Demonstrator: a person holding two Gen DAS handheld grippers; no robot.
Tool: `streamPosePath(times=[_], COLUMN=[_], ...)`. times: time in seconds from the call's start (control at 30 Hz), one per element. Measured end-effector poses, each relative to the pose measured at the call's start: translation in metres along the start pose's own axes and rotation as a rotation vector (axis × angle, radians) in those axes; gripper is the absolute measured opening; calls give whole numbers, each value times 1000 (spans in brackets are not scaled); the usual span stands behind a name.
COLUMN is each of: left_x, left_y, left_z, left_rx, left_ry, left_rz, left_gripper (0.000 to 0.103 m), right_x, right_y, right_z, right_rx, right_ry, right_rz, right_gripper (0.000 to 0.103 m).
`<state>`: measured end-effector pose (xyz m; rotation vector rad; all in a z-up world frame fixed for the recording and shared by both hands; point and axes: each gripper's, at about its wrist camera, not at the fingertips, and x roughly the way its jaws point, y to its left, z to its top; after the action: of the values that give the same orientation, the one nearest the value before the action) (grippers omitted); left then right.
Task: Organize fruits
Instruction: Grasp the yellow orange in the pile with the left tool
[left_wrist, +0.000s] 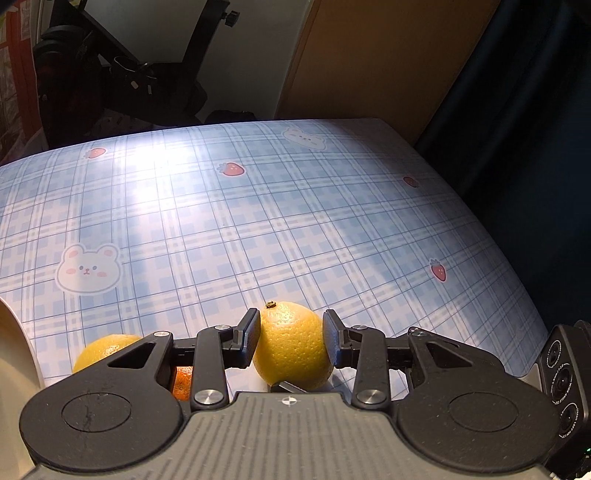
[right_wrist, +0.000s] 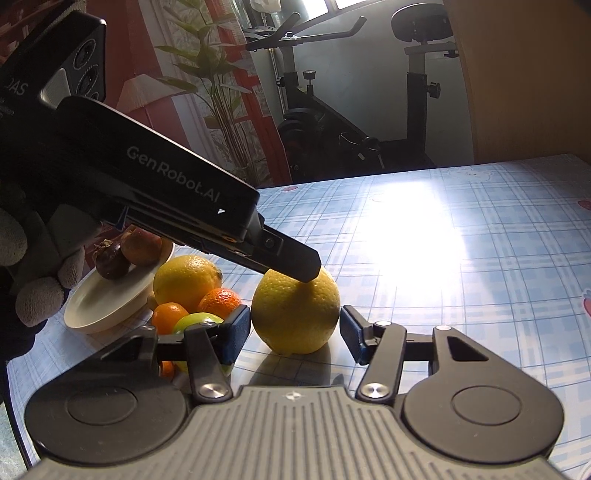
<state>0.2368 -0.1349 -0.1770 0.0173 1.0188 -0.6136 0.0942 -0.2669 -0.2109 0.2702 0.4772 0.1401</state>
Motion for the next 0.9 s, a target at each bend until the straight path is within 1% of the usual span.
streamPosePath(times=[0.17,0.23,0.37,0.43,0.47,0.6,0.67,0.9], left_x=[0,1,2,2,2,6,8,10], left_y=[9,9,10,11,11,12,11,7], left_z=[0,0,1,1,1,4,5,7], left_rx=[-30,-29,-35,-38,-36,-29,-19,14], left_ry=[6,8,12,15,16,26,24,29], left_rz=[-23,-23,-38,-49,-52,-56,-58,-58], left_gripper=[42,46,45,43,43,43,43,43], right_x=[-1,-1,0,2,3,6,7,4], right_y=[2,2,-2,-4,-4,-13,-15,-15], right_z=[-1,-1,0,1,2,4,3,2], right_rx=[2,9,27,38,44,87,98,103], right_ry=[-2,-2,0,12,20,36,37,33], right_rz=[-2,0,8,8,9,32,41,25], right_gripper=[56,56,57,57,60,60,57,56])
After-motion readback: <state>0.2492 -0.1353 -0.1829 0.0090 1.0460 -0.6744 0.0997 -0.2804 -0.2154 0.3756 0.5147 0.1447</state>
